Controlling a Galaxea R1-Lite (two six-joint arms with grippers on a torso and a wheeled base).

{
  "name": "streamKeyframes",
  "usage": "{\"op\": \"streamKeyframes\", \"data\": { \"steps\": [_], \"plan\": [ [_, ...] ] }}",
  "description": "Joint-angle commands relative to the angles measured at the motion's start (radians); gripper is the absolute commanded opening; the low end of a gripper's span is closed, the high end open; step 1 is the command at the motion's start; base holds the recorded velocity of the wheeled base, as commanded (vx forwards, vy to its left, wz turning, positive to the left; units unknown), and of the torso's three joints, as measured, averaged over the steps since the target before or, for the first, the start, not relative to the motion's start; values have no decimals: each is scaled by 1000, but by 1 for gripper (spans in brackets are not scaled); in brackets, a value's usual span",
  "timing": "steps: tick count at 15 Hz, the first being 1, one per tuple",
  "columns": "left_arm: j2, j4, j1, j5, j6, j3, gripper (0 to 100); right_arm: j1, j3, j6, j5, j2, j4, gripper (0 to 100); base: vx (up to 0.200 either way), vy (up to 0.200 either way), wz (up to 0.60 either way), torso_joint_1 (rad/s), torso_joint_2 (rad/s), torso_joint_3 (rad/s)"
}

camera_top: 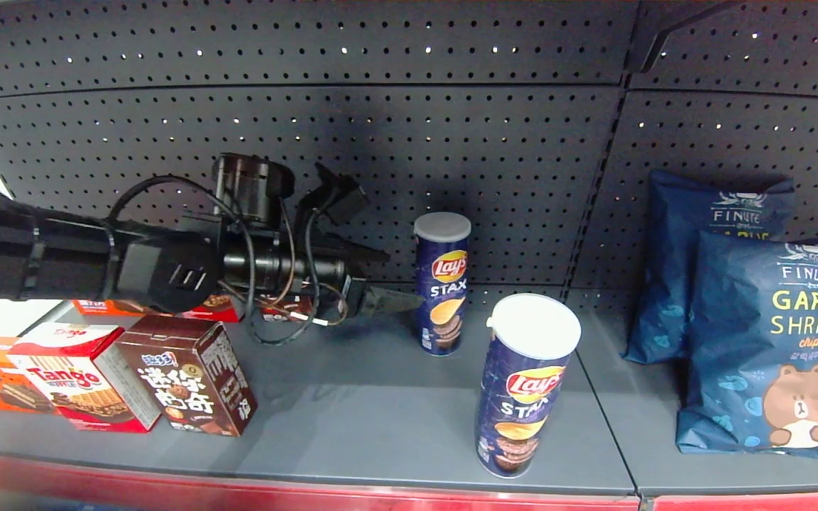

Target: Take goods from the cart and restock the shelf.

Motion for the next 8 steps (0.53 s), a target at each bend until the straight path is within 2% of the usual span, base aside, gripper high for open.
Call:
{"op": "streamKeyframes", "data": {
  "steps": [1,4,6,8],
  "plan": [
    [-158,-41,39,2,-8,144,100,0,0,2,-1,1,0,100,0,0,0,0,0,0],
    [-293,-73,44,20,-35,239,100,-3,-11,13,-3,1,-12,100,0,0,0,0,0,0],
    [-356,-72,42,41,-38,265,100,-17,-86,25,2,80,-34,100,0,0,0,0,0,0],
    [-430,-62,36,95,-35,294,100,-9,-197,74,34,253,-51,100,0,0,0,0,0,0]
  ]
}}
